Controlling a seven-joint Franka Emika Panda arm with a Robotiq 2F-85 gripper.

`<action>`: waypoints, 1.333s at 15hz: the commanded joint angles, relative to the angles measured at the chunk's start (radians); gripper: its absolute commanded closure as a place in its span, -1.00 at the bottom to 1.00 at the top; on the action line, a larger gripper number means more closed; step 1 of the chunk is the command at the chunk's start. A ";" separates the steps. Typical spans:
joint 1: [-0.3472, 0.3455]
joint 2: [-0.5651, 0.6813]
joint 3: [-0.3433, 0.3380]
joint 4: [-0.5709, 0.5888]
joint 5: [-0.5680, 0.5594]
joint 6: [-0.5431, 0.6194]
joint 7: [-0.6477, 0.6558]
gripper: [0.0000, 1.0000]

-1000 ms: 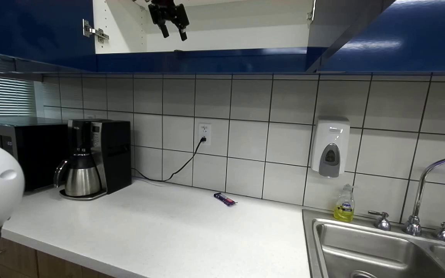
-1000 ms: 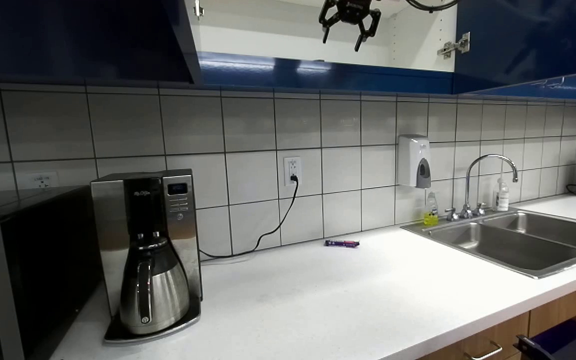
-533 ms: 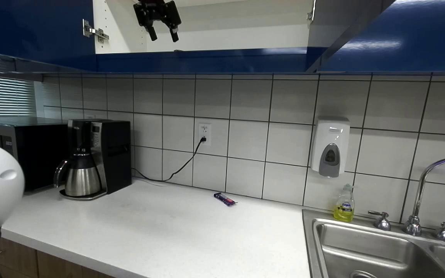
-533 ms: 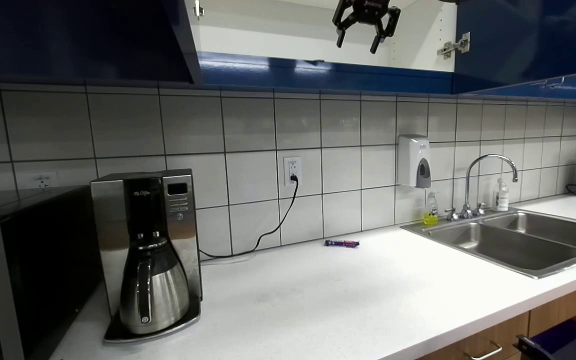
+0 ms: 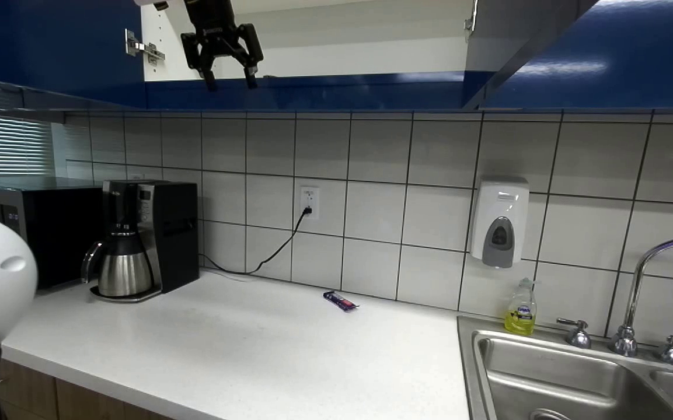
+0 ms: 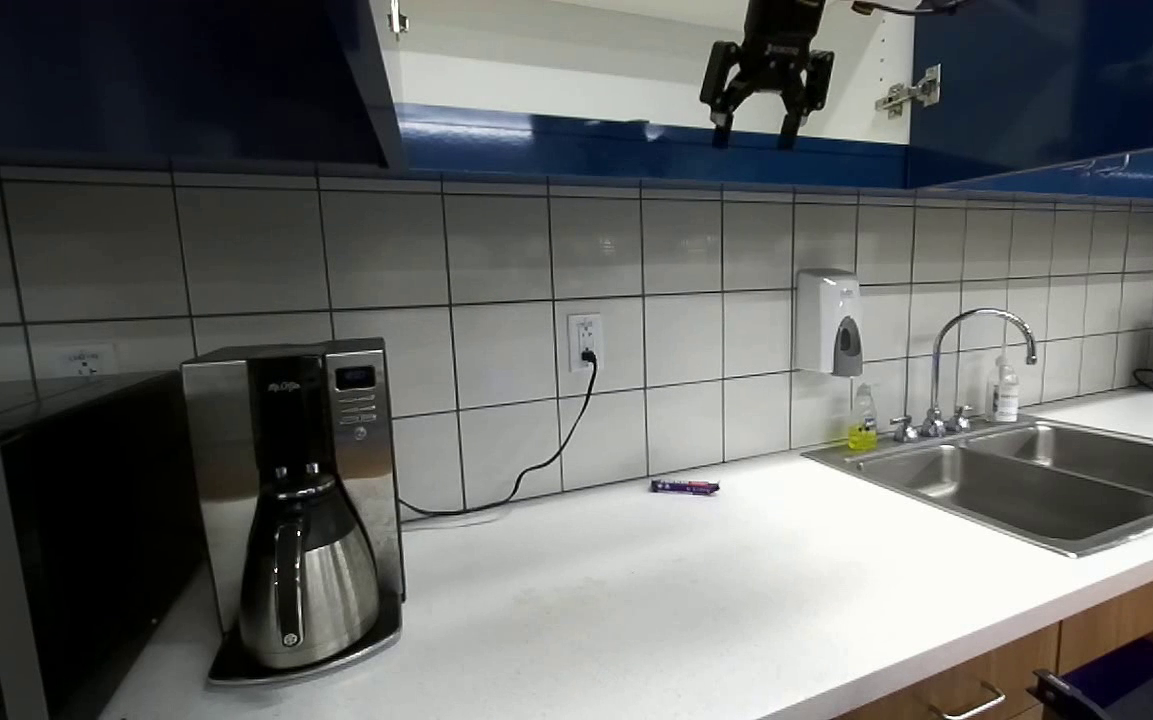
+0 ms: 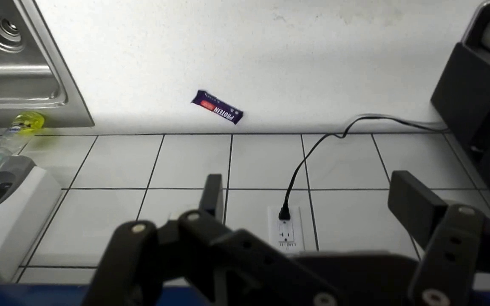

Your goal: Put the brown packet in the open upper cabinet.

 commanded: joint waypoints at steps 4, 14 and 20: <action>0.017 -0.024 -0.009 -0.190 -0.013 0.051 -0.137 -1.00; 0.009 0.023 -0.029 -0.560 0.003 0.300 -0.143 -1.00; 0.005 0.054 -0.027 -0.572 0.002 0.304 -0.125 -1.00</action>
